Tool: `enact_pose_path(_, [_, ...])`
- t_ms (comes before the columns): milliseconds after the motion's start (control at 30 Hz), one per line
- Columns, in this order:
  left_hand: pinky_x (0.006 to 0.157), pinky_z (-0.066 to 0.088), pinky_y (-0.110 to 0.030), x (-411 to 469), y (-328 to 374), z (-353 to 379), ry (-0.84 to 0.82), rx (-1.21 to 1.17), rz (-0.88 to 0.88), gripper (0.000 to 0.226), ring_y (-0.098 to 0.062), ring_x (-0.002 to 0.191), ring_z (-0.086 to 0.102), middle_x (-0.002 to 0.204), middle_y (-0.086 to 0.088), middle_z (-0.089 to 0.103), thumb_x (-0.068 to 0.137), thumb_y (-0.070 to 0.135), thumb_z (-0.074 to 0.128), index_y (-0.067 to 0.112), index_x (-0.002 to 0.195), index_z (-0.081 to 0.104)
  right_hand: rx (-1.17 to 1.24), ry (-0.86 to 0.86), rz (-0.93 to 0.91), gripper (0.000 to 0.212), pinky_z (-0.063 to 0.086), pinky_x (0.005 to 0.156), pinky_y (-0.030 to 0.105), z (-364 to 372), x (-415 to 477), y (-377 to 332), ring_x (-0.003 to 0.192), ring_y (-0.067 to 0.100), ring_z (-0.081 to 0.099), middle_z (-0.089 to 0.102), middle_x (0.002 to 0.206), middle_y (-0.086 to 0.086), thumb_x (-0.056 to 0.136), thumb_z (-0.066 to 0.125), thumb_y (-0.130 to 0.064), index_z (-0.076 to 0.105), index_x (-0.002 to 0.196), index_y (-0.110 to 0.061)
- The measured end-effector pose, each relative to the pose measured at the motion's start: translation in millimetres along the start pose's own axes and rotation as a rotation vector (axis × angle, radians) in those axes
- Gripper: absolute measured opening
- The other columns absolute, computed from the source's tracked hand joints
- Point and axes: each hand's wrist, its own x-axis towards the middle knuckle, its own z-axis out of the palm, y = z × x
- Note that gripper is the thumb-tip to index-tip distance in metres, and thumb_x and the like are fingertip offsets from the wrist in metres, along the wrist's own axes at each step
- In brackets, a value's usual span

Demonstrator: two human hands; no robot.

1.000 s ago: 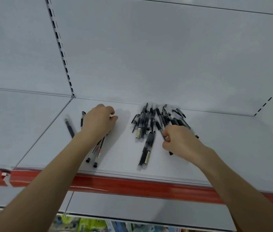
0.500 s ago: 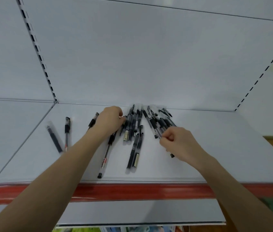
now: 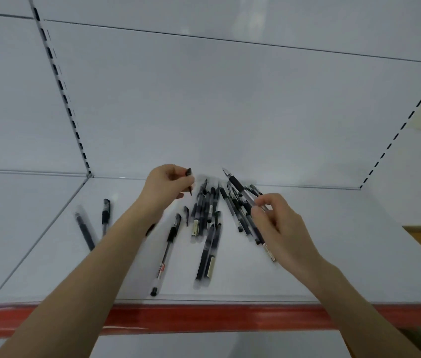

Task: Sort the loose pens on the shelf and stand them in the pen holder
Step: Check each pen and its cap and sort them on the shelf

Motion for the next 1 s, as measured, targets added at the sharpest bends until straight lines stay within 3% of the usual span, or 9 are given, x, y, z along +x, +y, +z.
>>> enact_pose_path(100, [0.068, 0.051, -0.023, -18.2, 18.5, -4.6, -0.065, -0.431, -0.059, 0.006, -0.014, 0.068, 0.062, 0.066, 0.001, 0.066, 0.087, 0.007, 0.057, 0.013, 0.089, 0.059, 0.022, 0.03, -0.153, 0.013, 0.028, 0.043, 0.017, -1.8, -1.1, -14.8, 0.041, 0.01, 0.036, 0.045, 0.047, 0.0, 0.093, 0.047, -0.027, 0.05, 0.088, -0.039])
enact_pose_path(233, [0.061, 0.053, -0.019, -28.9, 27.2, -11.7, -0.052, -0.649, -0.056, 0.01, -0.012, 0.064, 0.062, 0.063, 0.003, 0.065, 0.089, 0.007, 0.054, 0.012, 0.095, 0.061, -0.033, -0.001, -0.28, 0.012, 0.03, 0.043, 0.023, -1.2, -3.4, -25.6, 0.044, 0.016, 0.038, 0.049, 0.062, 0.01, 0.092, 0.048, -0.034, 0.05, 0.09, -0.045])
enact_pose_path(433, [0.061, 0.054, -0.019, -33.2, 25.5, -13.1, -0.004, -0.663, -0.036, 0.009, -0.011, 0.062, 0.062, 0.063, 0.002, 0.066, 0.09, 0.009, 0.053, 0.012, 0.09, 0.062, -0.076, -0.065, -0.277, 0.021, 0.036, 0.049, 0.03, 2.9, -3.8, -28.3, 0.048, 0.024, 0.046, 0.049, 0.06, 0.005, 0.092, 0.05, -0.026, 0.049, 0.091, -0.046])
enact_pose_path(633, [0.065, 0.056, -0.02, -37.2, 25.9, -6.6, -0.009, -0.581, 0.009, 0.009, -0.009, 0.06, 0.064, 0.064, 0.003, 0.067, 0.089, 0.009, 0.054, 0.011, 0.092, 0.063, -0.098, -0.083, -0.233, 0.02, 0.041, 0.058, 0.037, 6.0, -0.2, -28.3, 0.054, 0.026, 0.051, 0.046, 0.049, -0.012, 0.092, 0.049, -0.029, 0.046, 0.089, -0.049])
enact_pose_path(800, [0.067, 0.056, -0.021, -38.1, 25.2, 3.1, 0.023, -0.472, 0.072, 0.009, -0.008, 0.061, 0.065, 0.066, 0.003, 0.068, 0.088, 0.012, 0.057, 0.011, 0.081, 0.063, -0.045, -0.078, -0.186, 0.009, 0.029, 0.046, 0.024, 6.5, -1.9, -22.6, 0.045, 0.011, 0.038, 0.048, 0.053, 0.002, 0.092, 0.047, -0.031, 0.053, 0.091, -0.037])
enact_pose_path(867, [0.063, 0.056, -0.019, -36.9, 25.1, 7.9, 0.032, -0.464, 0.071, 0.012, -0.008, 0.058, 0.064, 0.062, 0.003, 0.068, 0.088, 0.01, 0.058, 0.01, 0.077, 0.063, -0.053, -0.079, -0.194, 0.008, 0.028, 0.047, 0.025, 7.8, -2.5, -21.1, 0.046, 0.011, 0.038, 0.05, 0.053, 0.005, 0.093, 0.046, -0.028, 0.052, 0.09, -0.033])
enact_pose_path(1000, [0.061, 0.055, -0.02, -36.6, 23.8, 15.2, 0.027, -0.467, 0.039, 0.009, -0.01, 0.057, 0.064, 0.067, -0.003, 0.067, 0.088, 0.01, 0.057, 0.01, 0.08, 0.062, -0.055, -0.086, -0.194, 0.02, 0.026, 0.046, 0.022, 14.0, -3.3, -18.3, 0.044, 0.01, 0.037, 0.047, 0.049, -0.011, 0.094, 0.043, -0.025, 0.043, 0.084, -0.042])
